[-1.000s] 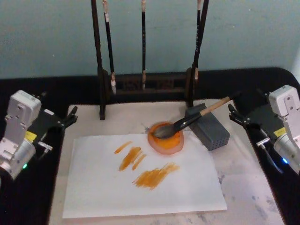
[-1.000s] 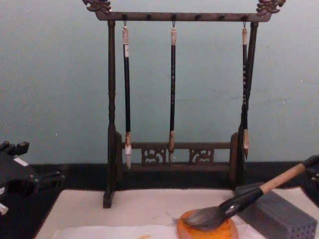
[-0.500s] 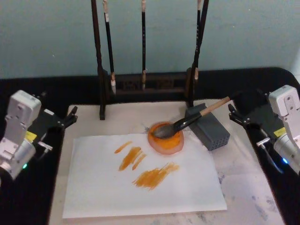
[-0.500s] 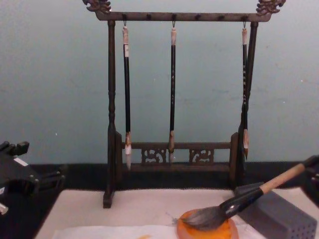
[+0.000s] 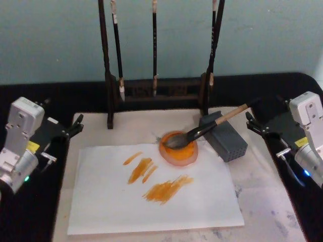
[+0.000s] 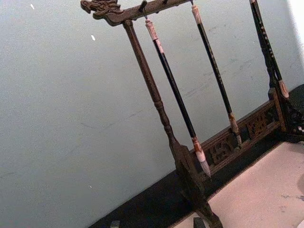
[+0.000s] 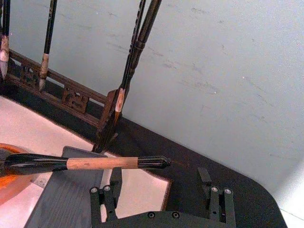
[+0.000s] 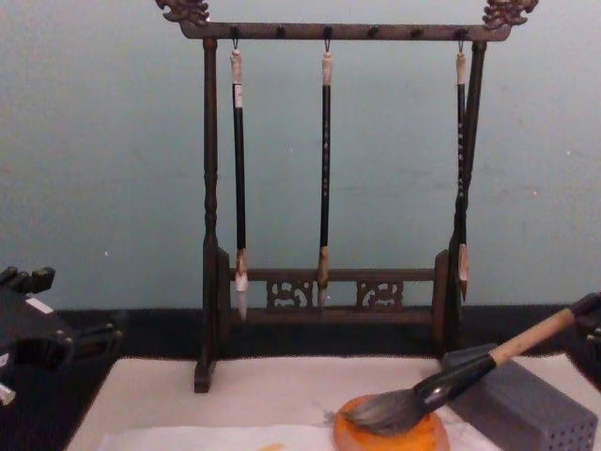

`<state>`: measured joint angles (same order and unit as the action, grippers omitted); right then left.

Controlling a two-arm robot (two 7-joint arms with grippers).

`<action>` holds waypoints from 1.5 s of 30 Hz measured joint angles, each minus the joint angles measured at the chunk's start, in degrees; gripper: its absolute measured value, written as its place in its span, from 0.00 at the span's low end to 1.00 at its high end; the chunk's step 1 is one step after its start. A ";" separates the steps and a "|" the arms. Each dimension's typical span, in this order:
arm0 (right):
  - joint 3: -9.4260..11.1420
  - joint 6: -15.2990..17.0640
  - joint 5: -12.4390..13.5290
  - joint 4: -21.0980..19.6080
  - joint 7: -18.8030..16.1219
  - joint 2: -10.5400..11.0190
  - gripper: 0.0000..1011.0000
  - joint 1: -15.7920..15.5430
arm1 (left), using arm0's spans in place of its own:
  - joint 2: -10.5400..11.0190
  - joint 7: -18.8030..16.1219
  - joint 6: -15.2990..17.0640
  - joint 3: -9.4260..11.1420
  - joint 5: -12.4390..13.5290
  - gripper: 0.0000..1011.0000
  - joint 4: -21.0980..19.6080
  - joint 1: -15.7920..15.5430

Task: Pick up the brush from the inkstone, write on the paper, then place the brush back to its original position.

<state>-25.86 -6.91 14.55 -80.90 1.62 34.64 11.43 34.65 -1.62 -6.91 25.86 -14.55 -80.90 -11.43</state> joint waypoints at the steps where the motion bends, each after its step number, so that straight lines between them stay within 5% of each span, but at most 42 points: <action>1: 0.00 0.00 0.00 0.00 0.00 0.00 0.99 0.00 | 0.00 0.00 0.00 0.00 0.00 0.99 0.00 0.00; 45: 0.00 0.00 0.00 0.00 0.00 0.00 0.99 0.00 | 0.00 0.00 0.00 0.00 0.00 0.99 0.00 0.00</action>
<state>-25.86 -6.91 14.55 -80.90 1.62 34.64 11.43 34.65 -1.62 -6.91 25.86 -14.55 -80.90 -11.43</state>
